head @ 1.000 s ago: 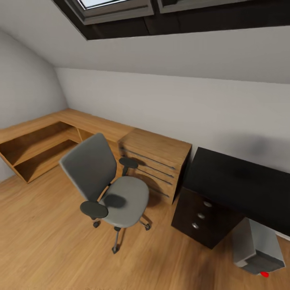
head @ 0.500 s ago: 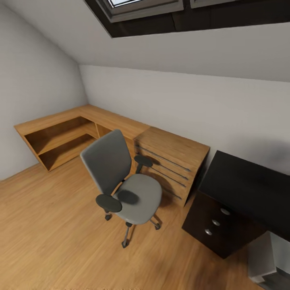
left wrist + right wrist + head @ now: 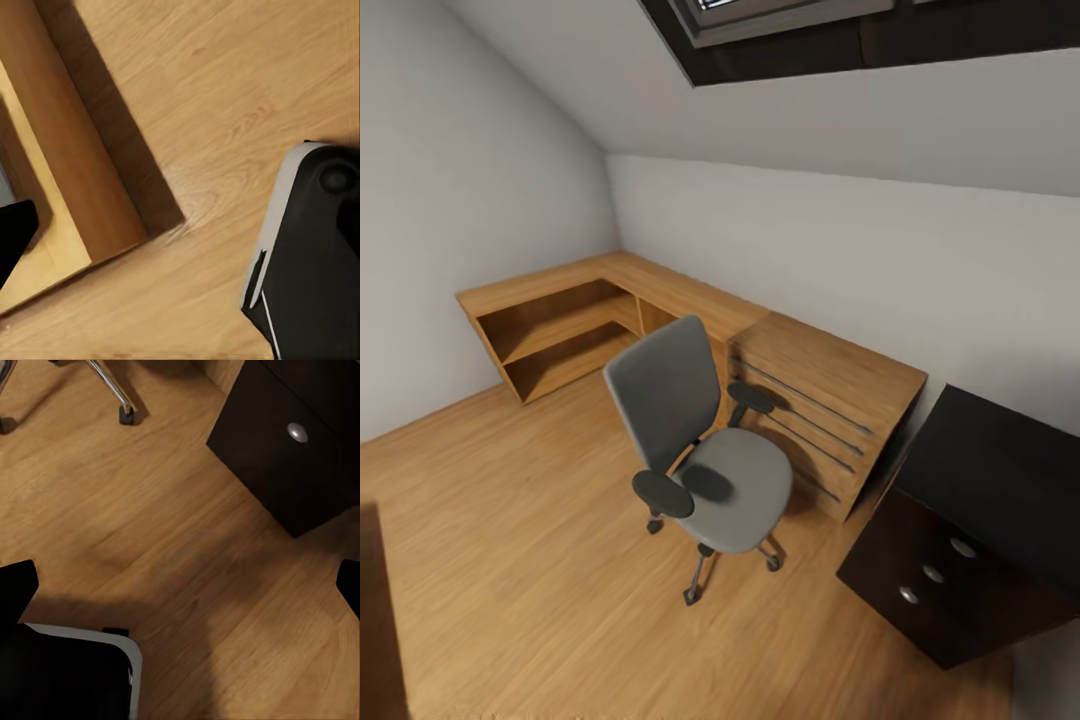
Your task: In the bedroom, organize the workspace by keeping the computer under the desk, ensuring the monitor is on the desk, placing the keyboard on the desk next to the monitor, placing the mouse on the desk next to the keyboard, moving the folder from the swivel chair onto the desk next to the mouse, stacking the notebook on top of the folder with the pen on top of the notebook, and positioning the swivel chair next to the desk.
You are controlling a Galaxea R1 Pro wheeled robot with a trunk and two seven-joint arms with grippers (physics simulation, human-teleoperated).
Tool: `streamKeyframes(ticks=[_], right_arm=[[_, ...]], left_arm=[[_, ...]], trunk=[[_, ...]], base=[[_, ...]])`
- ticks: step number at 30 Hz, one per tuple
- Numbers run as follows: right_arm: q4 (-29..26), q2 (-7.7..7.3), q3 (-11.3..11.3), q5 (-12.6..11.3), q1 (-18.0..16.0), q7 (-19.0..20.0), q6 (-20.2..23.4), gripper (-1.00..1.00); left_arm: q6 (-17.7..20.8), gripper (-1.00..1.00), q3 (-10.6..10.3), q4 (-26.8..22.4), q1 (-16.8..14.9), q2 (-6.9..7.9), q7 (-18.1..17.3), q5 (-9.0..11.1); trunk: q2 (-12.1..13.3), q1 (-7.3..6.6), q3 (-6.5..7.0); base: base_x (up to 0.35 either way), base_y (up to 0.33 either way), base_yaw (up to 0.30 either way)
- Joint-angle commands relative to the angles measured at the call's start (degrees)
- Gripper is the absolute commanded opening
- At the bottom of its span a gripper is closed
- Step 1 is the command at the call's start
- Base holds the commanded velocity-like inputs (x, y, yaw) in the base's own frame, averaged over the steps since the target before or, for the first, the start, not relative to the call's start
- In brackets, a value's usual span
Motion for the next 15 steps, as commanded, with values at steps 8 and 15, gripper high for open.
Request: streamKeyframes(ticks=[8,15], right_arm=[[0.1,0.03,0.5,-0.2,0.3,-0.3,-0.2,1.00],[0.1,-0.06,0.4,-0.4,0.3,-0.3,-0.2,1.00]], left_arm=[[-3.1,1.00,-0.7,3.2,0.1,-0.94,-1.3,0.0],[-5.7,1.00,-0.7,3.5,0.1,-1.17,-4.5,0.0]], trunk=[[-0.1,0.03,-0.43],[-0.1,0.03,-0.65]], base=[[0.000,0.000,0.243],[0.000,0.000,0.233]])
